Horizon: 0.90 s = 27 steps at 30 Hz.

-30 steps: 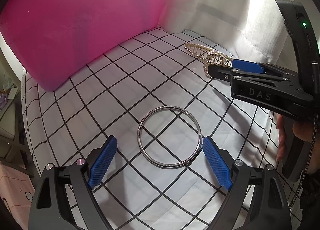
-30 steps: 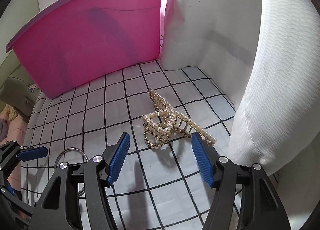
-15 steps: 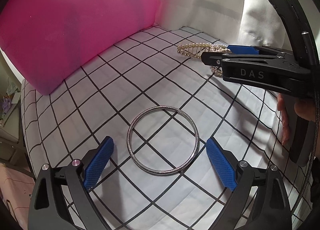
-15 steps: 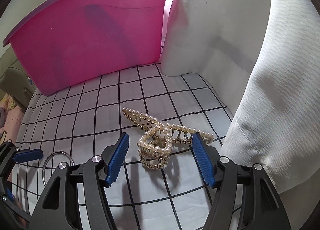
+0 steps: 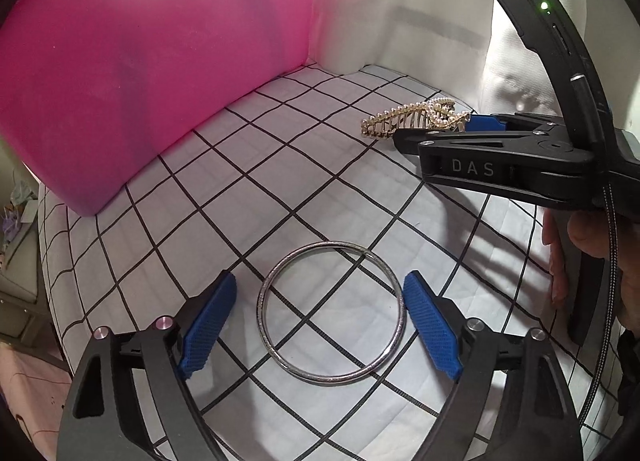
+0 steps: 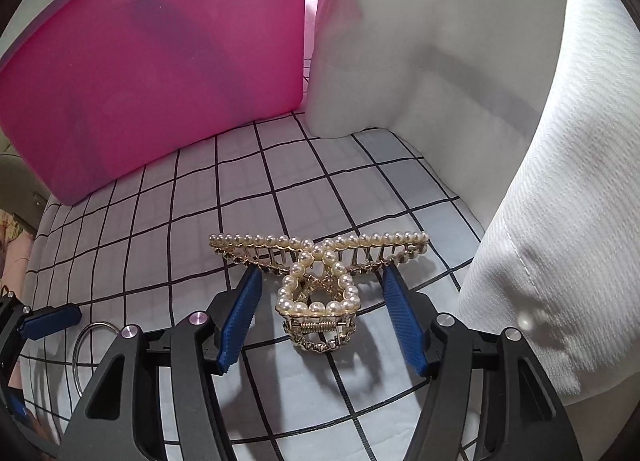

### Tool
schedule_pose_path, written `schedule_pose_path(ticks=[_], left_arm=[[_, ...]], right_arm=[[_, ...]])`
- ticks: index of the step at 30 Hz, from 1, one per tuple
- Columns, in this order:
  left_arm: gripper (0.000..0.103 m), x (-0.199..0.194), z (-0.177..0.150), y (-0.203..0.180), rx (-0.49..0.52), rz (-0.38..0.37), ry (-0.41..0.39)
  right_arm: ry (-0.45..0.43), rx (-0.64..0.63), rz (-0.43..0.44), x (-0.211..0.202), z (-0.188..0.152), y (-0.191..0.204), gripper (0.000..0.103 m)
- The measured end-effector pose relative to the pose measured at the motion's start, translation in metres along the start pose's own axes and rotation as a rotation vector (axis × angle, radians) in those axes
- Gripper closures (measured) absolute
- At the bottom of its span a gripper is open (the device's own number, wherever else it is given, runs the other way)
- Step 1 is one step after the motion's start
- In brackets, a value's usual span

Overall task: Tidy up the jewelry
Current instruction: 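Grasp the pearl hair claw with the right tool while the left tool grasps the silver ring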

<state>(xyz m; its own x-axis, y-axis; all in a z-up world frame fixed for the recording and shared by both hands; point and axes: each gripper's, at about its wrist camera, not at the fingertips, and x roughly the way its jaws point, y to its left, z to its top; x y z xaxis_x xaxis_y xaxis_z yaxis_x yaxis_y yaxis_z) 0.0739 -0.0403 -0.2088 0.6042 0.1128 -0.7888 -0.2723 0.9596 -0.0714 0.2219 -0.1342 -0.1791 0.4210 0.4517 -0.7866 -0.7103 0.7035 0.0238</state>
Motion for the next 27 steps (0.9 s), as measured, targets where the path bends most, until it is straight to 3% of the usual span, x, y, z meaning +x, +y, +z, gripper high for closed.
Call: schedule_pose_path(ticks=[2, 3, 16, 27], left_arm=[[0.032, -0.002, -0.001, 0.0, 0.012, -0.009, -0.016], [0.032, -0.002, -0.001, -0.001, 0.018, -0.007, -0.019], [0.034, -0.014, -0.001, 0.022, 0.005, -0.087, -0.007], [0.034, -0.036, 0.011, 0.04, 0.087, -0.112, -0.025]], right_arm=[[-0.007, 0.025, 0.003, -0.003, -0.001, -0.002, 0.068], [-0.01, 0.037, 0.009, -0.003, -0.001, -0.003, 0.072], [-0.03, 0.111, 0.016, -0.02, -0.017, 0.009, 0.073], [-0.057, 0.224, -0.025, -0.05, -0.038, 0.029, 0.073]])
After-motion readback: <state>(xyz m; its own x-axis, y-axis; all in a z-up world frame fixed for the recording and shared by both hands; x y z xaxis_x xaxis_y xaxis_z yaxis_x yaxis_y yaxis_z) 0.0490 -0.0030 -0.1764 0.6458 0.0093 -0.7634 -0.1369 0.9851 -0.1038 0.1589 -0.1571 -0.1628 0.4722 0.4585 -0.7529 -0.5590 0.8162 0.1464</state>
